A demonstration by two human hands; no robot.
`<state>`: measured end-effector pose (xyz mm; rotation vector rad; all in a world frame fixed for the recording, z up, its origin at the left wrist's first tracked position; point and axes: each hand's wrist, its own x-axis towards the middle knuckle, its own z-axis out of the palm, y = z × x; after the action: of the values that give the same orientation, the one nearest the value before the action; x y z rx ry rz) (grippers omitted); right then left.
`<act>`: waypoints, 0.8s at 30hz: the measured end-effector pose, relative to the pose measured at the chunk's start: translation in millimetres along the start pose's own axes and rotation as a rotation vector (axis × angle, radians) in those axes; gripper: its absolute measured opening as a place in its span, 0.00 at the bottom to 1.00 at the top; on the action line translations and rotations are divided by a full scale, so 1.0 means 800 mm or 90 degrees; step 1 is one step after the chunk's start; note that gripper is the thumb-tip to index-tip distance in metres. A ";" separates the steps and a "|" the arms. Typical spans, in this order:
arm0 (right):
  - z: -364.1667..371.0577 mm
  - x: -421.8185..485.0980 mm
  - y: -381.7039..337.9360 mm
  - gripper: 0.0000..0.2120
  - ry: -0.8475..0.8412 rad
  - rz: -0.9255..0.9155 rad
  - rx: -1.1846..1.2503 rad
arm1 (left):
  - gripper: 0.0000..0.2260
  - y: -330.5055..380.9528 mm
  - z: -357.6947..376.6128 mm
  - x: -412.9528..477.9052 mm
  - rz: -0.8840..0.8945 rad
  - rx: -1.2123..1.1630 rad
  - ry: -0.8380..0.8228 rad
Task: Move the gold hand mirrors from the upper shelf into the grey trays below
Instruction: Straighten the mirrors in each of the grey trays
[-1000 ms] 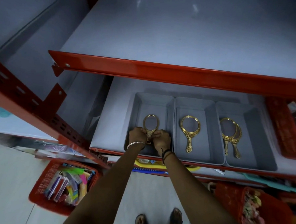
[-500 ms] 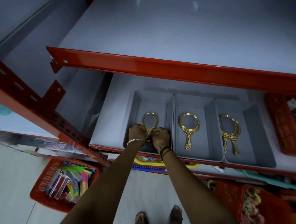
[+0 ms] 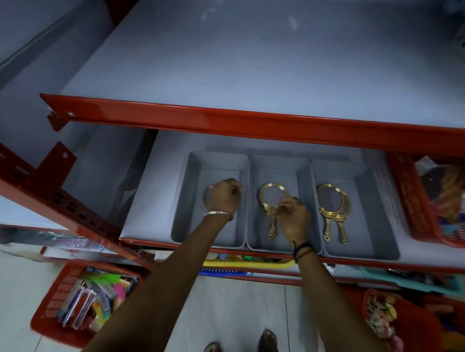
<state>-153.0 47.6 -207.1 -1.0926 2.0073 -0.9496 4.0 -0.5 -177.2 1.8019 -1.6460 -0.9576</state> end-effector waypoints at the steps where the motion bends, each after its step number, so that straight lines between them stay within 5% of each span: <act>1: -0.010 0.005 0.012 0.11 -0.011 0.030 -0.044 | 0.11 0.012 0.019 -0.007 0.032 0.003 -0.023; 7: -0.021 0.012 0.043 0.08 -0.089 0.072 -0.077 | 0.12 0.023 0.107 -0.022 -0.006 0.168 -0.210; 24: -0.007 0.011 0.061 0.09 -0.144 0.080 -0.026 | 0.11 0.020 0.136 -0.032 -0.169 0.134 -0.111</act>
<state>-180.9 60.6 -246.7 -1.0331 1.8910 -0.6905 -91.1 32.3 -227.8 2.1735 -1.6938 -1.1176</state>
